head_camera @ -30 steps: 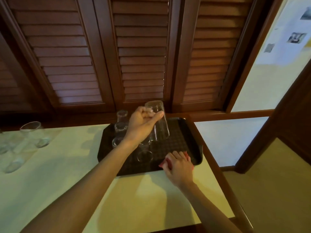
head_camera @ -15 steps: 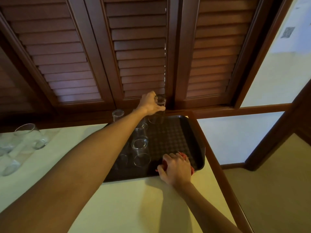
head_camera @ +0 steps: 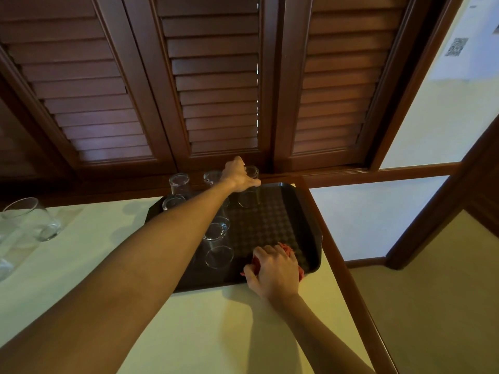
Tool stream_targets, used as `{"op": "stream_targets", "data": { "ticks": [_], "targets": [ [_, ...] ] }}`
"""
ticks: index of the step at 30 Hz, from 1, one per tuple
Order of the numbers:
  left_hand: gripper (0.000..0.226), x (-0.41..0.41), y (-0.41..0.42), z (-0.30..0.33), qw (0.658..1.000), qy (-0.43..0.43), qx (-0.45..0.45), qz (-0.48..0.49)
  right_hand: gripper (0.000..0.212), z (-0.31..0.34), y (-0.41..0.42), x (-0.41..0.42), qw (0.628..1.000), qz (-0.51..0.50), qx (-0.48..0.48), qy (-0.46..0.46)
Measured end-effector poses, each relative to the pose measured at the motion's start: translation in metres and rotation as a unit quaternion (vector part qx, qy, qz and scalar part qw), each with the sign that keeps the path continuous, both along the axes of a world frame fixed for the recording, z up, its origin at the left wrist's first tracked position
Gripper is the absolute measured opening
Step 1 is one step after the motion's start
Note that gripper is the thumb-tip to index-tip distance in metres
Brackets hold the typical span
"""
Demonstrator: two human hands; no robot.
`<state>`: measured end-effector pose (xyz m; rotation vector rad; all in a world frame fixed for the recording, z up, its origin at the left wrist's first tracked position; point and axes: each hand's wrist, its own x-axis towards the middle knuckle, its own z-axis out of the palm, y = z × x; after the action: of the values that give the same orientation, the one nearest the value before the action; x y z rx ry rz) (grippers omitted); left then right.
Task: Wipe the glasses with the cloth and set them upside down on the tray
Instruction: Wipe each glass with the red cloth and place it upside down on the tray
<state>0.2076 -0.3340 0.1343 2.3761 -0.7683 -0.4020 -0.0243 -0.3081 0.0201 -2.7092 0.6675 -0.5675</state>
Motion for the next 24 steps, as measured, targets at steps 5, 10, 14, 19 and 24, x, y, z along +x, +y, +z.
{"op": "stream_targets", "data": {
  "ticks": [5, 10, 14, 19, 24],
  "targets": [
    [0.07, -0.001, -0.001, -0.003, 1.0, 0.006, 0.003, -0.002, 0.046, -0.001, 0.0, 0.002, 1.0, -0.009, 0.005, 0.005],
    [0.086, 0.003, 0.009, 0.025, 0.999, -0.045, -0.019, -0.008, 0.045, -0.001, 0.0, 0.001, 1.0, -0.01, -0.002, 0.009],
    [0.059, 0.018, 0.037, 0.064, 0.992, -0.1, 0.066, -0.039, 0.046, 0.0, -0.001, 0.003, 1.0, -0.004, 0.002, 0.031],
    [0.06, 0.026, 0.065, 0.057, 0.98, -0.071, 0.173, -0.063, 0.043, -0.004, 0.001, 0.007, 0.999, -0.02, -0.001, 0.036],
    [0.057, 0.03, 0.071, 0.043, 0.987, -0.089, 0.13, -0.043, 0.041, -0.009, 0.001, 0.008, 0.999, -0.034, -0.009, 0.021]
  ]
}}
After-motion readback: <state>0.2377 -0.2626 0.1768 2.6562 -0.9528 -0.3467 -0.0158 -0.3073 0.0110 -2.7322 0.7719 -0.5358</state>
